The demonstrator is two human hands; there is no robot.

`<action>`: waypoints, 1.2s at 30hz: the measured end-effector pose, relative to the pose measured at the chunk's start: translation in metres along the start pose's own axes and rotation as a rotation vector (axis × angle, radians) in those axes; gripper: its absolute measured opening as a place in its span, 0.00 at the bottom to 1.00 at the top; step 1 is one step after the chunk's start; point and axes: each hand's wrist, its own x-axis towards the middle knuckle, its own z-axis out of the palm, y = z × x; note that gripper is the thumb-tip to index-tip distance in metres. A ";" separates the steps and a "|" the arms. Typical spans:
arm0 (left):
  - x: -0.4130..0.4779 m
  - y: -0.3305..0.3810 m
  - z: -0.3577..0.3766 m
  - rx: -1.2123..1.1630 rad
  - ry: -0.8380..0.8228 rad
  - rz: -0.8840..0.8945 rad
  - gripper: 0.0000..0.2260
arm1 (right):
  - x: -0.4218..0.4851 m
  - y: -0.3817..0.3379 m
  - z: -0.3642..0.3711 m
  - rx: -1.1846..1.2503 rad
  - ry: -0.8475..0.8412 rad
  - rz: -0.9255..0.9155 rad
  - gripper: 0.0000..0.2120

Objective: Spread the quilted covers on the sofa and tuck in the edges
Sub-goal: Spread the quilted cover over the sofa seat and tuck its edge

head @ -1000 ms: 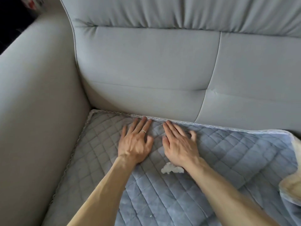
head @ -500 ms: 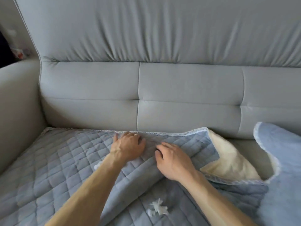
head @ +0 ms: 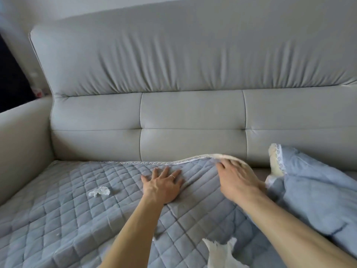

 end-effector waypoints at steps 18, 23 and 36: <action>0.050 0.062 0.014 -0.121 0.112 0.225 0.30 | 0.029 0.006 0.036 0.125 -0.217 0.186 0.26; 0.050 0.060 0.022 -0.118 0.155 0.239 0.29 | 0.036 0.010 0.040 0.069 -0.216 0.107 0.25; 0.040 0.069 0.010 0.011 0.334 0.195 0.22 | -0.084 0.073 -0.036 0.007 -0.226 0.048 0.43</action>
